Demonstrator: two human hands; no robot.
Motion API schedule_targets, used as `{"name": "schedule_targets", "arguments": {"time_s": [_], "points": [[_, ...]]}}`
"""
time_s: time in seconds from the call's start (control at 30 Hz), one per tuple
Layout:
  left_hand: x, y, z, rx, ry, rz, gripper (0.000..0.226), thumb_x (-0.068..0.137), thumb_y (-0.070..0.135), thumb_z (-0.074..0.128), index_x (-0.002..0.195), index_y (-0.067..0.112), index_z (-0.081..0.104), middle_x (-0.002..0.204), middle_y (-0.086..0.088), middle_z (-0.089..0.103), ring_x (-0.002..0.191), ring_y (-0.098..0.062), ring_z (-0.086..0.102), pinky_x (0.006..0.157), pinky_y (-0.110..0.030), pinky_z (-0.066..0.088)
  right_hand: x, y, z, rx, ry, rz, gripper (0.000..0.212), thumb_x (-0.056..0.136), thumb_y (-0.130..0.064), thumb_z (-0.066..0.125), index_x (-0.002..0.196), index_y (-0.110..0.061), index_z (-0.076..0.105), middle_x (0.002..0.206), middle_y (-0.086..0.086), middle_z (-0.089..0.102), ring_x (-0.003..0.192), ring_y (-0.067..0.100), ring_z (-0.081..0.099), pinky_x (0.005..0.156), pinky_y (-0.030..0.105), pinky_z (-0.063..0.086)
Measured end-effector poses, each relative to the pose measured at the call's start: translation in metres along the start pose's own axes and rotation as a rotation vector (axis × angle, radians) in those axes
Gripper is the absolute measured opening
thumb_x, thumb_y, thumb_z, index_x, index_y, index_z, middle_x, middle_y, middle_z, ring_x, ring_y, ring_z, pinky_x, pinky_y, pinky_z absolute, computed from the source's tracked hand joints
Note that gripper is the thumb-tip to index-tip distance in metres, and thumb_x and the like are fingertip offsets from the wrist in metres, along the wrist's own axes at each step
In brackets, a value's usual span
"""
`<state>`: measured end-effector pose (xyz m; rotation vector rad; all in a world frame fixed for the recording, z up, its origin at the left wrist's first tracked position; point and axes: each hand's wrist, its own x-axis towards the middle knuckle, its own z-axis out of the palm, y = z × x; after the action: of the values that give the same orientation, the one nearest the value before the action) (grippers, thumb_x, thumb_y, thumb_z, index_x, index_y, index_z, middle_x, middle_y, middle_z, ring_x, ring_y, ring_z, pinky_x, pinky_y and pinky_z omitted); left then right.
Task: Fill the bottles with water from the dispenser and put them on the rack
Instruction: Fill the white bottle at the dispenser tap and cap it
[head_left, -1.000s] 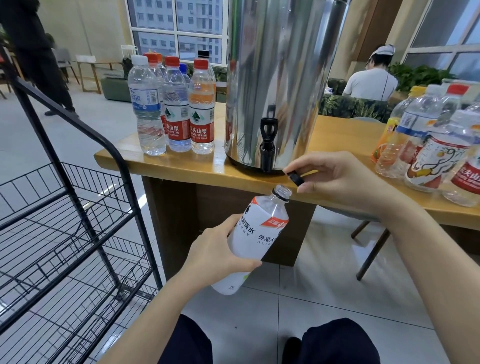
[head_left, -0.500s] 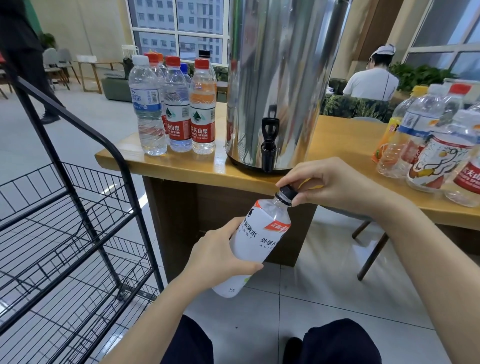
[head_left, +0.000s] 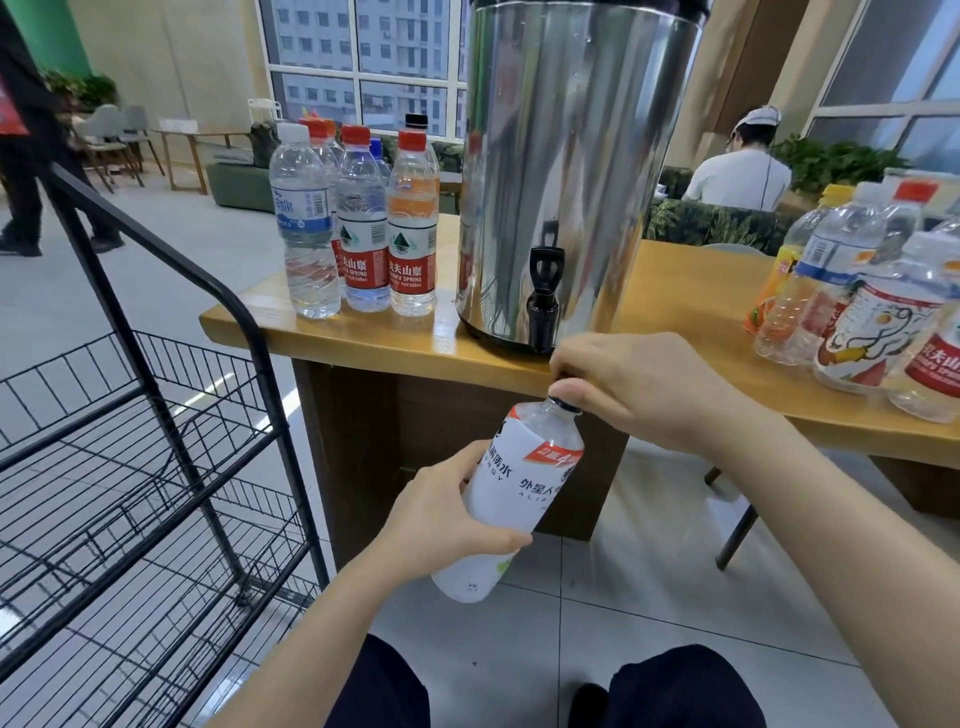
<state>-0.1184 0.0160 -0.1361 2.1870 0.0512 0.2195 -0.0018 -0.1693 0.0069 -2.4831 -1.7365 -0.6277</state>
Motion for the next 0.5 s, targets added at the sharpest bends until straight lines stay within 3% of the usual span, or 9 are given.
{"name": "schedule_targets", "arguments": {"time_s": [0.07,0.13,0.23,0.33,0.43,0.5], "points": [[0.000,0.003,-0.001,0.054,0.028,0.018,0.074,0.060,0.056,0.080,0.123,0.054,0.041,0.107,0.027,0.063,0.098,0.000,0.062,0.084,-0.035,0.057,0.007,-0.011,0.006,-0.111,0.072,0.020,0.062,0.099,-0.055,0.001,0.065,-0.025,0.042,0.056,-0.010,0.042,0.043,0.008,0.034,0.043,0.019,0.013],[0.000,0.005,-0.002,0.118,0.100,0.020,0.076,0.060,0.058,0.078,0.124,0.055,0.037,0.103,0.028,0.061,0.096,0.000,0.061,0.083,-0.033,0.056,0.016,-0.020,0.009,-0.224,0.081,0.153,0.073,0.096,-0.059,-0.010,0.054,-0.022,0.037,0.048,-0.008,0.036,0.039,0.006,0.029,0.043,0.021,0.012],[-0.001,0.000,-0.014,0.020,0.074,-0.004,0.075,0.060,0.053,0.081,0.125,0.049,0.045,0.106,0.025,0.064,0.098,-0.001,0.063,0.087,-0.038,0.056,0.023,-0.020,0.007,-0.097,0.036,0.128,0.068,0.086,-0.065,-0.005,0.064,-0.024,0.044,0.060,-0.009,0.044,0.054,0.006,0.042,0.046,0.022,0.018],[-0.005,-0.002,-0.030,-0.074,-0.007,-0.001,0.072,0.063,0.041,0.085,0.126,0.044,0.049,0.111,0.021,0.066,0.104,-0.003,0.062,0.093,-0.041,0.054,0.037,-0.022,0.007,-0.078,0.086,-0.017,0.064,0.093,-0.062,-0.001,0.073,-0.023,0.046,0.067,-0.011,0.045,0.059,0.009,0.044,0.046,0.021,0.017],[-0.008,-0.002,-0.034,0.028,0.135,-0.002,0.077,0.060,0.053,0.080,0.128,0.046,0.046,0.111,0.023,0.064,0.102,-0.003,0.062,0.088,-0.036,0.055,0.049,-0.035,0.012,-0.171,0.067,0.171,0.095,0.075,-0.063,-0.026,0.072,-0.013,0.055,0.057,-0.004,0.045,0.049,0.011,0.044,0.043,0.024,0.024],[-0.010,-0.005,-0.039,0.018,0.175,-0.028,0.076,0.059,0.052,0.080,0.127,0.045,0.046,0.111,0.023,0.064,0.102,-0.002,0.061,0.088,-0.036,0.055,0.058,-0.041,0.013,-0.057,0.062,0.263,0.083,0.077,-0.068,-0.014,0.069,-0.016,0.050,0.059,-0.004,0.046,0.052,0.010,0.046,0.045,0.025,0.027]]}}
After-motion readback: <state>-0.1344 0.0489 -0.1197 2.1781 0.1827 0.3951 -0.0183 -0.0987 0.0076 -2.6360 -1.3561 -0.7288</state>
